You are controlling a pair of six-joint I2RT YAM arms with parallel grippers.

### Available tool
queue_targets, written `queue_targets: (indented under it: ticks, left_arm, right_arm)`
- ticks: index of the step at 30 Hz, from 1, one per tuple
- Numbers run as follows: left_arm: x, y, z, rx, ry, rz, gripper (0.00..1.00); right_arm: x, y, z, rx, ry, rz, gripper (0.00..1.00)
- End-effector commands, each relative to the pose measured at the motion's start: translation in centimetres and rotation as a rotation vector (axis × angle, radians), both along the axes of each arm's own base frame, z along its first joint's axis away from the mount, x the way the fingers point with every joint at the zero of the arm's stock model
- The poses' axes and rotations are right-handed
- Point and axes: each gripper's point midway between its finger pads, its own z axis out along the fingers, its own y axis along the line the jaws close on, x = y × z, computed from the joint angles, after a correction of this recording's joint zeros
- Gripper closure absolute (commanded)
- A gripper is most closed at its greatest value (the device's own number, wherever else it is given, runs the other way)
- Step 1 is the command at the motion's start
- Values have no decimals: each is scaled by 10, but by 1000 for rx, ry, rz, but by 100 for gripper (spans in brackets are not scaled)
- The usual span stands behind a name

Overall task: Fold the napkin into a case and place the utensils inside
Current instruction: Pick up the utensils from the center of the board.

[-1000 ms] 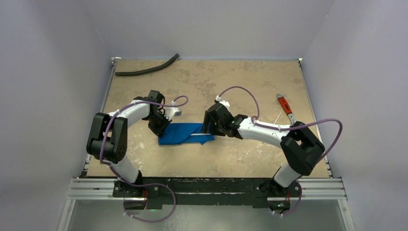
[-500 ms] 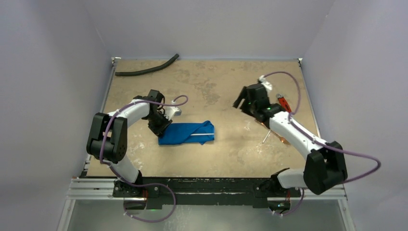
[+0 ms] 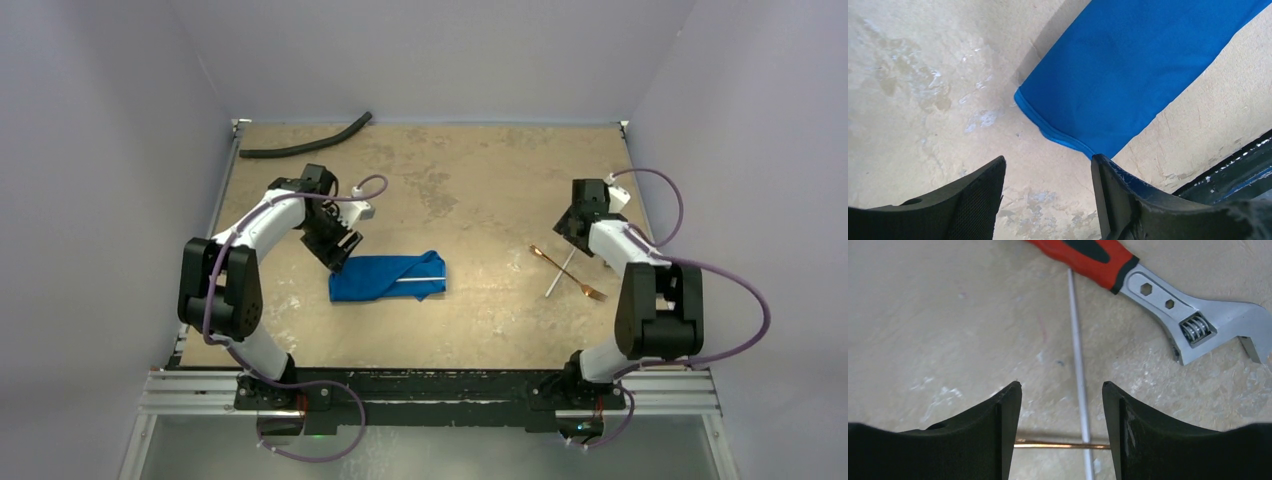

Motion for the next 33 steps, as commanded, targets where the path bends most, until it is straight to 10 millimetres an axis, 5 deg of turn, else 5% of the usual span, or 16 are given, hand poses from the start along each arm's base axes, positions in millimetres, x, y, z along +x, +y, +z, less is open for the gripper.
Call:
queue_targets:
  ticks: [1, 8, 14, 17, 21, 26, 33]
  left_arm:
    - [16, 9, 34, -1, -89, 34, 37]
    - [50, 25, 69, -27, -185, 116, 37]
    - [69, 28, 89, -40, -242, 143, 37]
    - [74, 26, 96, -56, -263, 154, 37]
    - [76, 19, 100, -93, -262, 159, 37]
    - [80, 6, 112, -160, -249, 161, 37]
    - [85, -19, 134, -211, -281, 118, 37]
  right_arm:
    - [1, -26, -21, -49, 66, -39, 39]
    - [7, -26, -57, -12, 157, -33, 47]
    - [15, -8, -62, 78, 135, 8, 96]
    - [20, -5, -56, 93, 100, 18, 100]
    - [42, 10, -26, 154, -25, 59, 100]
    - [76, 41, 38, 222, -228, 95, 100]
    - [115, 110, 97, 274, -371, 202, 100]
